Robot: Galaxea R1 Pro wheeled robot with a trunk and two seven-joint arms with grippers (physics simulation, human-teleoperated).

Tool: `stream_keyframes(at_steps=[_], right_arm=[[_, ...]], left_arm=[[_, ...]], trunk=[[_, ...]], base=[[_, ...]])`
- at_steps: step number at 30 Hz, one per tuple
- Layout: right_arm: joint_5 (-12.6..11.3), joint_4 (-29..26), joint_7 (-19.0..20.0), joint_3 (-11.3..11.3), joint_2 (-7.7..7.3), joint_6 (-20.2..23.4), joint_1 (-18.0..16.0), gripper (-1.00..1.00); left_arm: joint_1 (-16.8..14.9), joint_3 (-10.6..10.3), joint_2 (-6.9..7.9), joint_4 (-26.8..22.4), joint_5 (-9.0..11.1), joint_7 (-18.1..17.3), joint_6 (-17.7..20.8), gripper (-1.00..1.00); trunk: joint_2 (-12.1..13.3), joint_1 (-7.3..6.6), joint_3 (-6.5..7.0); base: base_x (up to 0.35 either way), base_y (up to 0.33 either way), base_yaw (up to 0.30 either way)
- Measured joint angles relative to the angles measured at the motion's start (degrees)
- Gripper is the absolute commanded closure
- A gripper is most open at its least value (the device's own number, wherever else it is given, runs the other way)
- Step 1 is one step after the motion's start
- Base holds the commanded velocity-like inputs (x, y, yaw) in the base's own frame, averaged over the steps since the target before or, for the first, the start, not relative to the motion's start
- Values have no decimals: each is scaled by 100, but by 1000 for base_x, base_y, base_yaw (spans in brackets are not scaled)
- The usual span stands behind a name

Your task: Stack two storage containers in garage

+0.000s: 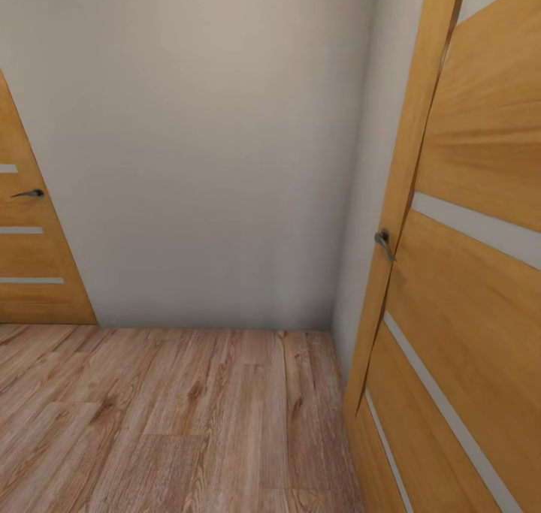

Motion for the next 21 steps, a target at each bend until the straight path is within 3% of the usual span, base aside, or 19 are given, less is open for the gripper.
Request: stream_keyframes(at_steps=[12,21], right_arm=[[-37,0,-8,-11,7,-94,0,-100],[-37,0,-8,-20,-9,-128,0,-100]], left_arm=[[0,0,-1,0,0,2,0,-100],[0,0,-2,0,0,2,0,-100]], trunk=[[0,0,0],[0,0,0]], base=[[0,0,8],[0,0,169]])
